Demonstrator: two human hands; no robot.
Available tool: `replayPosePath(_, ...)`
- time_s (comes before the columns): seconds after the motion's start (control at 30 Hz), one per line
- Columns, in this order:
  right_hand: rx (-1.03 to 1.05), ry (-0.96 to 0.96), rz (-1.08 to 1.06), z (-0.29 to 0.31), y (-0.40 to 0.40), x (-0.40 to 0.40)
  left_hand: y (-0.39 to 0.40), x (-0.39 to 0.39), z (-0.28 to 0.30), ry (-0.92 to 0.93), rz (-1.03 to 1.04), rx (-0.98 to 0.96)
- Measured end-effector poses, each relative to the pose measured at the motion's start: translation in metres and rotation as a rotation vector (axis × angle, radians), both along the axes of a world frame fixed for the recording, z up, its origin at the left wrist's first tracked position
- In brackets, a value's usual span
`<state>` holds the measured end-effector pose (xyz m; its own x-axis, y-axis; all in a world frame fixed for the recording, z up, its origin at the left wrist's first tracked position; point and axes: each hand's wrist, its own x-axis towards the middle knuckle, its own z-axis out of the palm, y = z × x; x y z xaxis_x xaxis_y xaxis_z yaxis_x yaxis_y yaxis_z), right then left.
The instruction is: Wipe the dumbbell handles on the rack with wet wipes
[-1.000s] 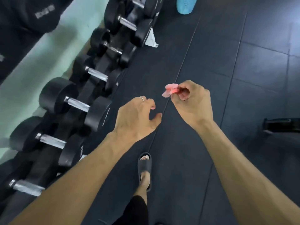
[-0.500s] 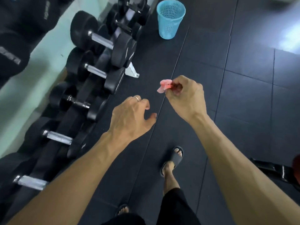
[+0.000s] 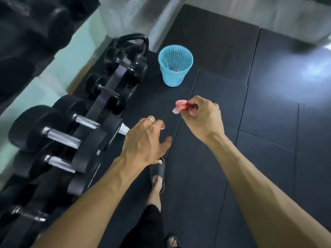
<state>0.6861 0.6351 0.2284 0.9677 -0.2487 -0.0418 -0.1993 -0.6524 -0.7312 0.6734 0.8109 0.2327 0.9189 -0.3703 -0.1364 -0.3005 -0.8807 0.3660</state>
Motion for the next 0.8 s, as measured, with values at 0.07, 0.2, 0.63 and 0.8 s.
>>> replayPosePath(0.07, -0.008, 0.003, -0.028, -0.003, -0.026, 0.064, -0.025, 0.063, -0.005, 0.014, -0.026, 0.016)
replayPosePath(0.2, -0.018, 0.015, -0.049, -0.004, -0.07, 0.184, -0.076, 0.185, -0.009, -0.01, -0.045, 0.037)
replayPosePath(0.63, -0.084, 0.2, -0.029, -0.08, -0.187, 0.478, -0.206, 0.451, -0.049, 0.065, 0.129, 0.125)
replayPosePath(0.8, -0.031, 0.352, 0.111, -0.101, -0.212, 0.56, -0.233, 0.509, -0.064, 0.127, 0.212, 0.146)
